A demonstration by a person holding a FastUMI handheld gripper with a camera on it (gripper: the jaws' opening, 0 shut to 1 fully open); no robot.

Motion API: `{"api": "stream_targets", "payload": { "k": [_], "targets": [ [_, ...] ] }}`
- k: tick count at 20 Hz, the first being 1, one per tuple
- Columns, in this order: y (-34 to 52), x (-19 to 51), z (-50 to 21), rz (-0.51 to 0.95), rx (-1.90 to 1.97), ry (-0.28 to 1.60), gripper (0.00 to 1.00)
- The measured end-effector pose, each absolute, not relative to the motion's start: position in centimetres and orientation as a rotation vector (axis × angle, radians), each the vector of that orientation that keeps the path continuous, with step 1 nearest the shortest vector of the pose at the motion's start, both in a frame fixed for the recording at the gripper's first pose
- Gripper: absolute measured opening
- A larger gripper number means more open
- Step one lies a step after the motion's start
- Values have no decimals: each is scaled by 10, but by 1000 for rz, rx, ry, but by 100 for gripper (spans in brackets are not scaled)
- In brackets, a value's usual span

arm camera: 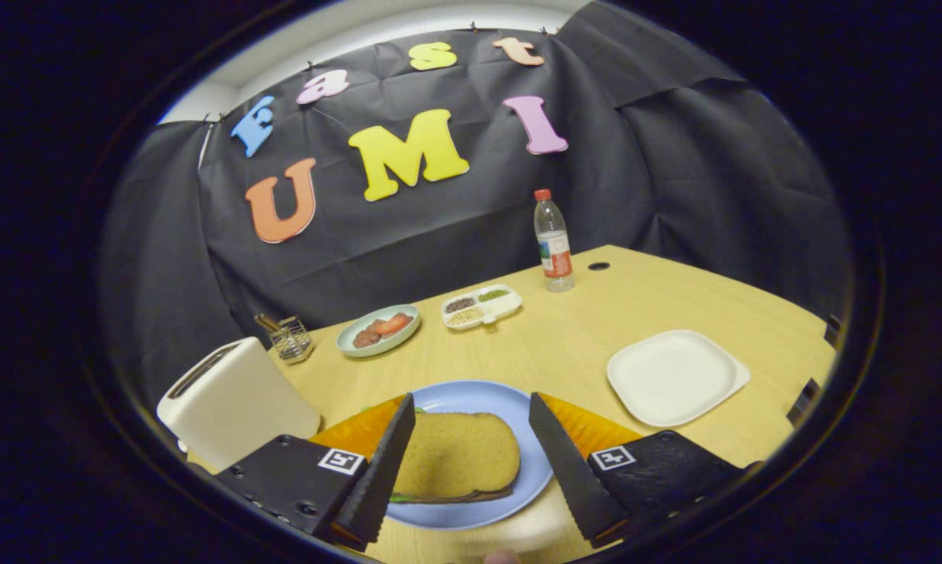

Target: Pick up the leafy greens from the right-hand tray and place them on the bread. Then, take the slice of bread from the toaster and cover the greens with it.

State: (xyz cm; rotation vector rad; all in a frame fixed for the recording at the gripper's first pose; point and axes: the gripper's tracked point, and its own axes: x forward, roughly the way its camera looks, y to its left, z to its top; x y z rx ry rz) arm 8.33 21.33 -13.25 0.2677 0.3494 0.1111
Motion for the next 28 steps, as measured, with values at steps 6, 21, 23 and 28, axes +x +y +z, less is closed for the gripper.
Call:
{"api": "stream_targets", "payload": {
  "k": [6,21,23,28],
  "targets": [
    [206,48,-45,118,76,120,96],
    [189,-59,27,124,-5,-28,95],
    [189,-65,30,124,-17,-43,96],
    [205,-82,31,180,-5,-49,95]
  ]
}}
